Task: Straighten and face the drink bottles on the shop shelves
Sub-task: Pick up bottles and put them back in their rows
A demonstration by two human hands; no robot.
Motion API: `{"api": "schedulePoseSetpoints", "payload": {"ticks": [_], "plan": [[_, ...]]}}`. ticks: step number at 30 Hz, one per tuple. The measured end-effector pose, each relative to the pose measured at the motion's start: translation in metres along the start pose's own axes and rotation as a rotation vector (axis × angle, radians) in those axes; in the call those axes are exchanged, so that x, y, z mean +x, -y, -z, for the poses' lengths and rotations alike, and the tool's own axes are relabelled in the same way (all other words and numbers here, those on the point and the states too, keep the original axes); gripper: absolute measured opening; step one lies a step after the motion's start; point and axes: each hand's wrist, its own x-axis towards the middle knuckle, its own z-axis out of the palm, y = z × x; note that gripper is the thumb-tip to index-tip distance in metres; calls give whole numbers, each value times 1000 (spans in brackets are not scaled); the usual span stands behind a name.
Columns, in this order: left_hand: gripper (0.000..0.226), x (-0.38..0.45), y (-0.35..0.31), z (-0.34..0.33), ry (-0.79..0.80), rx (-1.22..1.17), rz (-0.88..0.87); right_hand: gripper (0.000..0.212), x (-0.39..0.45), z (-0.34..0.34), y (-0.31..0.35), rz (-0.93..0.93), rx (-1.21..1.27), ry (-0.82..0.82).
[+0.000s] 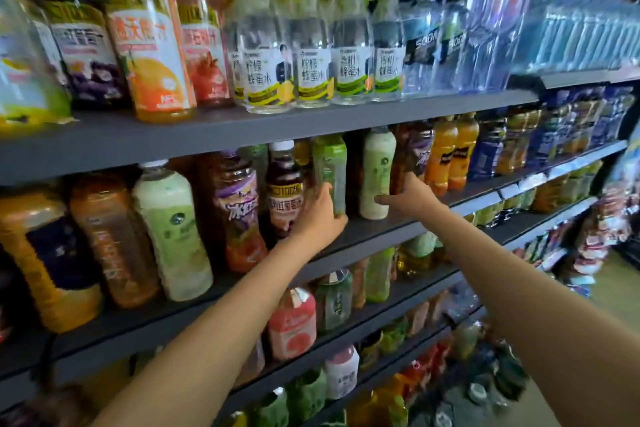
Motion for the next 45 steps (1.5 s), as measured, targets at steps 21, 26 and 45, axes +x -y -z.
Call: {"api": "schedulePoseSetpoints", "payload": {"ticks": [21, 26, 45], "plan": [[26, 70, -63, -94, -798, -115, 281, 57, 118, -13, -59, 514, 122, 394], [53, 79, -81, -105, -589, -223, 341, 49, 105, -20, -66, 577, 185, 449], [33, 31, -48, -68, -428, -163, 342, 59, 92, -17, -39, 655, 421, 455]]}}
